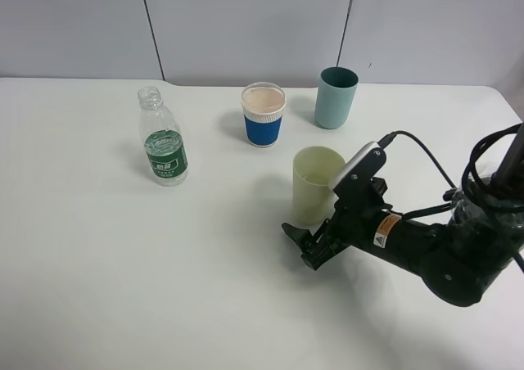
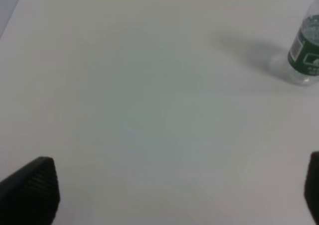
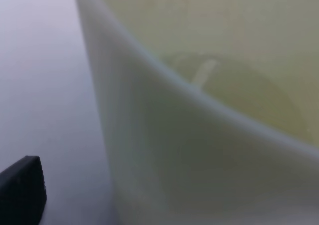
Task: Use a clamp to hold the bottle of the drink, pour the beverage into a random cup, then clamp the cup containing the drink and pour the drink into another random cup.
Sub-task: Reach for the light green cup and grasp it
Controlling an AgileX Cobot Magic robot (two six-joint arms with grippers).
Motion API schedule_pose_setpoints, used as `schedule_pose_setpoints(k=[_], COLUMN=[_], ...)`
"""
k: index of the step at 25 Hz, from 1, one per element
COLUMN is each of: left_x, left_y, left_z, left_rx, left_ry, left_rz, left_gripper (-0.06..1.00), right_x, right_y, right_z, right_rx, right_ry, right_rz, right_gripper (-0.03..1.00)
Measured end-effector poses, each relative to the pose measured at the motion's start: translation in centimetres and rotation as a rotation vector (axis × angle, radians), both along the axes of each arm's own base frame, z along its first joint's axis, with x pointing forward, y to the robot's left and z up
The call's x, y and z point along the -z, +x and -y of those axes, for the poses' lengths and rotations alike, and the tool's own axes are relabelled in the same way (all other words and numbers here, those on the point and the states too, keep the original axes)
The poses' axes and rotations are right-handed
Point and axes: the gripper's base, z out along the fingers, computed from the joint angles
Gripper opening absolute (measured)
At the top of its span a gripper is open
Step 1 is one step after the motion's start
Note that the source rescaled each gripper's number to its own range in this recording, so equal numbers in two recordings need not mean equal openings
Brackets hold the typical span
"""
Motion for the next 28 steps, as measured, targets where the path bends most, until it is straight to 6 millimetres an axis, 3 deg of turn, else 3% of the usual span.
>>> schedule_pose_setpoints(k=[21, 23, 25, 27, 28], left_x=[0.0, 0.0, 0.0, 0.0, 0.0], left_y=[0.0, 0.0, 0.0, 0.0, 0.0], left_z=[0.0, 0.0, 0.0, 0.0, 0.0], left_rx=[0.0, 0.0, 0.0, 0.0, 0.0], left_ry=[0.0, 0.0, 0.0, 0.0, 0.0], left_rz=[0.0, 0.0, 0.0, 0.0, 0.0], left_gripper=[1.0, 1.0, 1.0, 1.0, 1.0], right_x=[-0.6, -0.6, -0.6, -0.6, -0.6], right_y=[1.4, 1.4, 1.4, 1.4, 1.4], right_z=[-1.3, -1.3, -1.3, -1.3, -1.3], right_rx=[-0.028, -0.028, -0.027, -0.027, -0.031], right_ry=[0.036, 0.037, 0.039, 0.048, 0.05], right_rz=[0.055, 0.054, 0.053, 0.046, 0.045], right_gripper=[0.97, 0.8, 0.46, 0.0, 0.02])
